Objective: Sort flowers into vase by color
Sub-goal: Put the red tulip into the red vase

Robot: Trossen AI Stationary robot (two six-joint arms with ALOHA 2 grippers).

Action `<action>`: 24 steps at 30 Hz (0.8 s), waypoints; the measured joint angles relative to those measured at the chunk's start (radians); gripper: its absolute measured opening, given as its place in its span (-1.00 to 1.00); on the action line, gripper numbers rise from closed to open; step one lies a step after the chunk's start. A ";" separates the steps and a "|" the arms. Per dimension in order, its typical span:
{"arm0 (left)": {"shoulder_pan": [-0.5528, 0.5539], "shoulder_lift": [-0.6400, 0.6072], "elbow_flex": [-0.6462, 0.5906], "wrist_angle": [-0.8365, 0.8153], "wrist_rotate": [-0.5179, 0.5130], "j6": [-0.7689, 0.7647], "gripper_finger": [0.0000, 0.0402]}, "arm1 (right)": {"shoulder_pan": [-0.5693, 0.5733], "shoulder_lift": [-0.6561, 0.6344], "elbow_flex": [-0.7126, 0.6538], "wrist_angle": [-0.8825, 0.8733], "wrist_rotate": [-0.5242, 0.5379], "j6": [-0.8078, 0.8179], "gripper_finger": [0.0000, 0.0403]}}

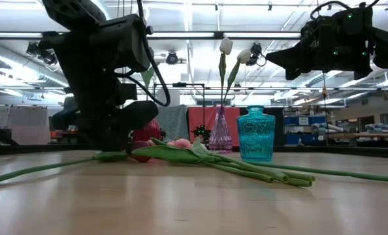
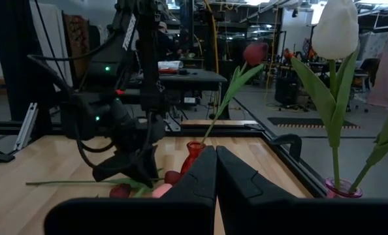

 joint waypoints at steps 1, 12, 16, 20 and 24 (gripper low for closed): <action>0.000 0.000 0.000 0.000 0.000 0.000 -0.42 | 0.000 0.000 0.000 0.000 0.000 0.000 -0.93; -0.034 -0.093 0.120 -0.212 -0.007 0.091 -0.94 | 0.000 0.000 0.000 -0.001 0.000 0.000 -0.93; -0.062 -0.170 0.150 -0.196 -0.113 0.183 -0.97 | 0.000 0.000 0.000 -0.001 0.000 0.000 -0.93; -0.099 -0.229 0.152 -0.102 -0.304 0.353 -0.97 | 0.000 0.000 0.000 -0.001 0.000 0.000 -0.93; -0.113 -0.253 0.153 0.093 -0.535 0.688 -0.97 | 0.000 0.000 0.000 -0.001 0.000 0.000 -0.93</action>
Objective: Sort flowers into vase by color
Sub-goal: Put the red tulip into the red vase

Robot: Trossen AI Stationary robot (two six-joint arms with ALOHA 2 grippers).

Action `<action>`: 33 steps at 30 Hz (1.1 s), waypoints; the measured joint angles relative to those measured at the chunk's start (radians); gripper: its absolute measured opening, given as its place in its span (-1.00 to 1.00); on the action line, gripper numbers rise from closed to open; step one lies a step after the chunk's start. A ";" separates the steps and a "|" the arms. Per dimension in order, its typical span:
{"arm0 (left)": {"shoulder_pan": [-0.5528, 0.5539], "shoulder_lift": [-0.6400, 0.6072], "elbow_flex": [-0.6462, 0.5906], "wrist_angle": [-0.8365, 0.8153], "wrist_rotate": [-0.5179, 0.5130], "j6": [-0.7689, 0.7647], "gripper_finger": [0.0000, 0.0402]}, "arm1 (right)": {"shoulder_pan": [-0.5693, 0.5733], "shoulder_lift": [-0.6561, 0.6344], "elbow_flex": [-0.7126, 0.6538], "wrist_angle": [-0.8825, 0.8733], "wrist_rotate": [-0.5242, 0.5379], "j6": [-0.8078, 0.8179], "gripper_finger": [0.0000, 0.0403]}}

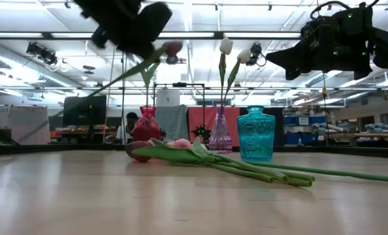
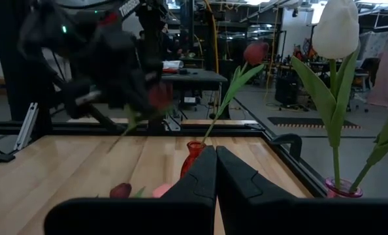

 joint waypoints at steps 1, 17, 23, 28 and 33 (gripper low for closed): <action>0.002 0.001 0.000 0.066 -0.038 0.092 -0.97 | 0.000 0.000 0.000 0.000 0.000 0.000 -0.93; 0.217 -0.082 -0.151 1.021 0.283 0.979 -0.99 | 0.002 0.000 0.000 0.000 0.000 0.000 -0.93; 0.274 -0.163 -0.353 1.419 0.466 0.996 -0.99 | 0.002 0.000 0.000 0.000 -0.002 -0.009 -0.93; 0.286 -0.160 -0.445 1.659 0.524 1.064 -0.99 | 0.002 0.000 0.000 0.000 0.001 -0.017 -0.93; 0.285 -0.160 -0.438 1.723 0.544 1.125 -0.99 | 0.003 0.000 0.000 0.000 0.001 -0.017 -0.93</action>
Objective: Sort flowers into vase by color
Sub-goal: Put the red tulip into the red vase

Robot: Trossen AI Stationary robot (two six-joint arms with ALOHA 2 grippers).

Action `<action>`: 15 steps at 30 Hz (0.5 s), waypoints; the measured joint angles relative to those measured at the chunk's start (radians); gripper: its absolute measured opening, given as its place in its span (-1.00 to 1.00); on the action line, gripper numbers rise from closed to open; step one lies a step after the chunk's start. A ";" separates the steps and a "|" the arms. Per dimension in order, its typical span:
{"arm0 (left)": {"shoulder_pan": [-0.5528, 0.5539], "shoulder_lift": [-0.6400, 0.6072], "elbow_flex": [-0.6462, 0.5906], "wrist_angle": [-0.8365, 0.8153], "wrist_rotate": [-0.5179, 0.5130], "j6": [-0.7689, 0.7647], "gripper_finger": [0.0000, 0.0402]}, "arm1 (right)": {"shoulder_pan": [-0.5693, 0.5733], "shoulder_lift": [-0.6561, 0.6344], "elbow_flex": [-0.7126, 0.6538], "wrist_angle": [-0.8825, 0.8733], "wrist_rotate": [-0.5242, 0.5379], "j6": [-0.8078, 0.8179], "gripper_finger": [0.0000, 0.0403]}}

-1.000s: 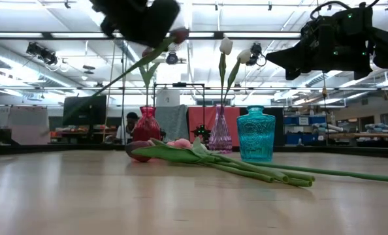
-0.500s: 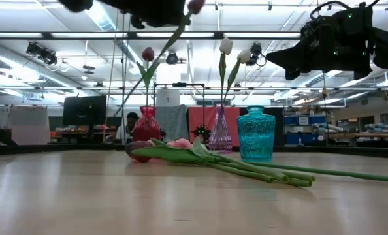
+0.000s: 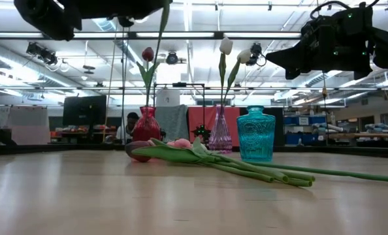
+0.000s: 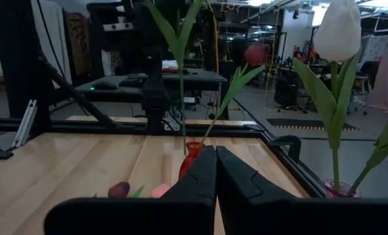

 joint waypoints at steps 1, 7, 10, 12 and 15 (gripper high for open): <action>0.000 0.000 0.006 0.011 0.001 0.007 -0.99 | 0.000 0.000 0.000 0.001 0.001 0.000 -0.93; 0.000 0.000 0.043 0.011 0.002 0.048 -0.99 | 0.000 0.000 0.000 0.001 0.003 0.000 -0.93; 0.000 0.000 0.058 0.011 0.002 0.055 -0.99 | 0.000 0.000 0.000 0.000 0.002 0.000 -0.93; 0.000 0.000 0.068 0.009 0.002 0.077 -0.99 | 0.000 0.000 0.000 0.000 0.002 0.000 -0.93; 0.000 0.000 0.074 0.004 -0.015 0.084 -0.99 | 0.000 0.000 0.000 0.000 0.002 0.000 -0.93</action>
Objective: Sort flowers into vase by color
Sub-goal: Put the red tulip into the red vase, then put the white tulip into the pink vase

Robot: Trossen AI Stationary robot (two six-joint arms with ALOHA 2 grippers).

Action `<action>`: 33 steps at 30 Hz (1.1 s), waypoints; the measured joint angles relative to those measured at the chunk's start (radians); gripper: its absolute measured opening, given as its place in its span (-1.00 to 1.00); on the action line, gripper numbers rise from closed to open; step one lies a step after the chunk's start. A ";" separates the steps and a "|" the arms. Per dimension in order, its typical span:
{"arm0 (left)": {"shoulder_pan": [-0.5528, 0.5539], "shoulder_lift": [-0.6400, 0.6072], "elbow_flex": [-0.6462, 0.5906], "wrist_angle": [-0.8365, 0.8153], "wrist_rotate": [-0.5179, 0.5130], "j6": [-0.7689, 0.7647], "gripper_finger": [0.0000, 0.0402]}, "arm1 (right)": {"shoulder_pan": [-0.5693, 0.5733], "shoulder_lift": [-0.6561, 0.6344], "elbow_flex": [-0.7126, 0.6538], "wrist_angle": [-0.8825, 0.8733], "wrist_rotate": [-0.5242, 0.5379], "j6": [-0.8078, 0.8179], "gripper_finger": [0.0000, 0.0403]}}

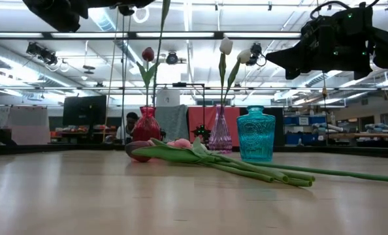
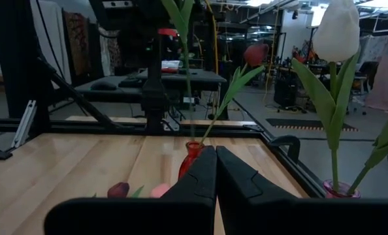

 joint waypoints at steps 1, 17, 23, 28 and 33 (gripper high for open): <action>0.000 0.000 0.000 -0.010 -0.014 0.000 -0.99 | 0.000 0.000 0.000 0.000 0.000 0.000 -0.93; 0.000 0.000 -0.036 -0.283 -0.202 -0.220 -0.92 | 0.000 0.000 0.000 0.000 -0.003 0.001 -0.93; -0.033 0.000 -0.047 -0.328 -0.488 -0.277 -0.72 | 0.000 0.000 0.000 0.000 -0.003 0.012 -0.93; -0.131 0.000 -0.047 -0.344 -0.667 -0.194 -0.40 | 0.000 0.000 0.000 0.000 -0.004 0.012 -0.93; -0.287 0.000 -0.047 -0.350 -0.791 -0.249 -0.23 | 0.000 0.000 0.000 -0.003 -0.004 0.012 -0.93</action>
